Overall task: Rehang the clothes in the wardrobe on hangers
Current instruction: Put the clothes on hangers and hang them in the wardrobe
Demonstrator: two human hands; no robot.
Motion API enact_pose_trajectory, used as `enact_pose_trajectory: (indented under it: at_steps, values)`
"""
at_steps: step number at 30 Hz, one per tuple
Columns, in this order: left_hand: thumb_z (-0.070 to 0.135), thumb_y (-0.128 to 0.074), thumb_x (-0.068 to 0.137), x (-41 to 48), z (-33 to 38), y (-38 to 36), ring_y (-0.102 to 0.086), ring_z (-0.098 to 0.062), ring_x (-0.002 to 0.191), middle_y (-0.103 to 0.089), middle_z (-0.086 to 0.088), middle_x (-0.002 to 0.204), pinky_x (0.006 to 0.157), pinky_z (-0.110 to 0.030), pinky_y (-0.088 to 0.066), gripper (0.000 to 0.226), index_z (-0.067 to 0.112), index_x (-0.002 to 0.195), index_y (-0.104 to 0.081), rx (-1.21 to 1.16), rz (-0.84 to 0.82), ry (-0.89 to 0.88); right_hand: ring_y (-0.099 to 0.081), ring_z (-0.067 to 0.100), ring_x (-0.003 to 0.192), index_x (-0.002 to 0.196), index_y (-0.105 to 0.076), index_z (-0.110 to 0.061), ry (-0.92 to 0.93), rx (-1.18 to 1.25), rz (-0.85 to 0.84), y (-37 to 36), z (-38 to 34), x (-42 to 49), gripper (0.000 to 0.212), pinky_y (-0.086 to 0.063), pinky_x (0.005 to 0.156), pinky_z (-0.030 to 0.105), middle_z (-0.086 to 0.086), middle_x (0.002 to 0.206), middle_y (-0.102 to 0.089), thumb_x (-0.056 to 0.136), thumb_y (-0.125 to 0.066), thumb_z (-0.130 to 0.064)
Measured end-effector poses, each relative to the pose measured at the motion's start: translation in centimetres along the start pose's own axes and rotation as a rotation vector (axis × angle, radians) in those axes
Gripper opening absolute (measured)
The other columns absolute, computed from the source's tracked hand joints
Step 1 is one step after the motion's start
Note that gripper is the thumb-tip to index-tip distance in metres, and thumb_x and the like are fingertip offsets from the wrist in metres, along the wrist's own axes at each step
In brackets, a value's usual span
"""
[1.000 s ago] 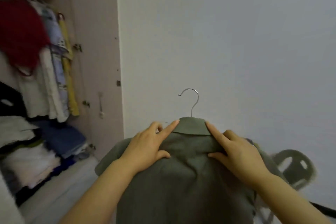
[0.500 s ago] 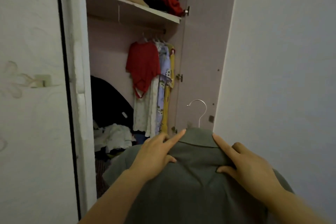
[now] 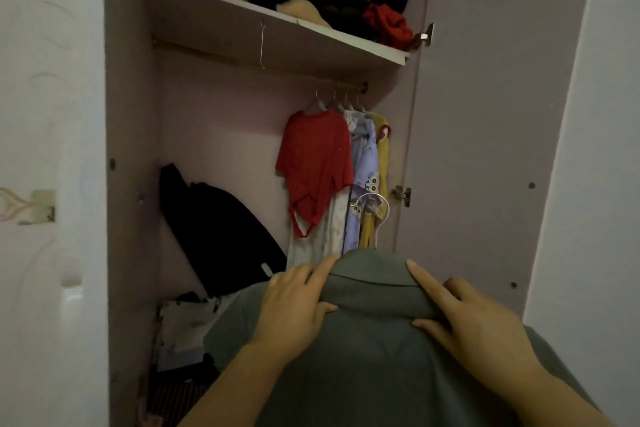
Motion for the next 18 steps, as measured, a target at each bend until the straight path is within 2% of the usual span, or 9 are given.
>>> enact_pose_trajectory:
  at_steps: [2, 3, 4, 5, 7, 11, 13, 18]
  values:
    - [0.056, -0.044, 0.089, 2.6, -2.4, -1.7, -0.041, -0.013, 0.110, -0.046, 0.009, 0.122, 0.094, -0.028, -0.025, 0.073, 0.037, 0.148, -0.005, 0.064, 0.033, 0.047, -0.050, 0.007, 0.057, 0.144, -0.013, -0.042, 0.030, 0.056, 0.046, -1.6, 0.5, 3.5, 0.078, -0.039, 0.042, 0.015, -0.007, 0.084, -0.055, 0.079, -0.053, -0.057]
    - [0.057, -0.045, 0.088, 3.9, -3.5, -2.5, -0.043, -0.014, 0.109, -0.047, 0.008, 0.122, 0.093, -0.029, -0.026, 0.073, 0.037, 0.148, -0.008, 0.096, 0.050, 0.065, -0.049, 0.007, 0.050, 0.142, -0.029, -0.034, 0.068, 0.065, 0.085, -2.5, 0.8, 5.2, 0.076, -0.031, 0.036, 0.013, -0.006, 0.075, -0.056, 0.075, -0.059, -0.053]
    - [0.058, -0.045, 0.087, 5.2, -4.6, -3.3, -0.043, -0.015, 0.110, -0.048, 0.008, 0.122, 0.093, -0.029, -0.027, 0.073, 0.037, 0.148, -0.011, 0.125, 0.065, 0.085, -0.049, 0.008, 0.046, 0.139, -0.038, -0.028, 0.103, 0.057, 0.132, -3.5, 1.0, 6.8, 0.075, -0.025, 0.036, 0.011, -0.005, 0.070, -0.056, 0.072, -0.061, -0.051]
    - [0.058, -0.046, 0.086, 6.6, -5.7, -3.9, -0.044, -0.015, 0.111, -0.049, 0.008, 0.121, 0.093, -0.029, -0.027, 0.073, 0.037, 0.147, -0.013, 0.148, 0.085, 0.111, -0.049, 0.008, 0.045, 0.138, -0.042, -0.025, 0.127, 0.047, 0.168, -4.5, 1.4, 8.5, 0.074, -0.023, 0.035, 0.011, -0.004, 0.069, -0.056, 0.071, -0.062, -0.051]
    - [0.059, -0.047, 0.085, 9.4, -7.7, -4.9, -0.044, -0.015, 0.112, -0.050, 0.007, 0.121, 0.095, -0.029, -0.026, 0.073, 0.037, 0.147, -0.016, 0.178, 0.119, 0.160, -0.052, 0.010, 0.046, 0.135, -0.047, -0.025, 0.144, 0.050, 0.209, -6.5, 2.6, 12.2, 0.075, -0.028, 0.032, 0.016, -0.002, 0.070, -0.059, 0.068, -0.069, -0.050]
    - [0.057, -0.050, 0.085, 14.8, -11.2, -6.4, -0.045, -0.017, 0.115, -0.051, 0.005, 0.124, 0.100, -0.032, -0.026, 0.071, 0.035, 0.146, -0.021, 0.217, 0.172, 0.222, -0.061, 0.013, 0.053, 0.132, -0.054, -0.024, 0.165, 0.063, 0.245, -9.9, 4.5, 19.2, 0.079, -0.036, 0.031, 0.019, 0.001, 0.082, -0.068, 0.062, -0.079, -0.049]
    - [0.057, -0.049, 0.086, 17.3, -12.8, -6.8, -0.043, -0.016, 0.117, -0.049, 0.005, 0.126, 0.102, -0.031, -0.025, 0.071, 0.036, 0.147, -0.020, 0.247, 0.189, 0.249, -0.060, 0.014, 0.052, 0.132, -0.052, -0.025, 0.178, 0.078, 0.268, -11.0, 5.0, 22.5, 0.079, -0.033, 0.031, 0.019, 0.001, 0.077, -0.065, 0.062, -0.078, -0.049]
    - [0.055, -0.051, 0.086, 23.3, -16.9, -7.8, -0.040, -0.015, 0.122, -0.047, 0.006, 0.131, 0.105, -0.031, -0.024, 0.072, 0.034, 0.147, -0.020, 0.254, 0.247, 0.289, -0.056, 0.013, 0.049, 0.131, -0.054, -0.025, 0.199, 0.107, 0.314, -13.3, 5.9, 29.8, 0.078, -0.037, 0.030, 0.025, -0.001, 0.070, -0.060, 0.062, -0.080, -0.049]
Point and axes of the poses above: each hand's wrist, its own x-axis towards the middle knuckle, its own y-axis out of the back of the hand, z = x × y, the point moved 9 cm from there along x, towards the middle knuckle
